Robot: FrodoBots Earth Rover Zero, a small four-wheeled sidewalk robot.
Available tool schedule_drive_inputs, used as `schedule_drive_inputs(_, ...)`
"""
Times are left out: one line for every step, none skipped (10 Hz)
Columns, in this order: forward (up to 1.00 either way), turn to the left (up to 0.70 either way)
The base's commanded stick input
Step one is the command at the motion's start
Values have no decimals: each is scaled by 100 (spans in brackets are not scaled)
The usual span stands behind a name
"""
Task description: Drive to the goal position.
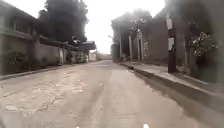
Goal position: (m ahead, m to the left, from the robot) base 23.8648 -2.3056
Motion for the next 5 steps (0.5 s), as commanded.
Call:
schedule_drive_inputs(85,0)
schedule_drive_inputs(85,0)
schedule_drive_inputs(85,0)
schedule_drive_inputs(85,0)
schedule_drive_inputs(85,0)
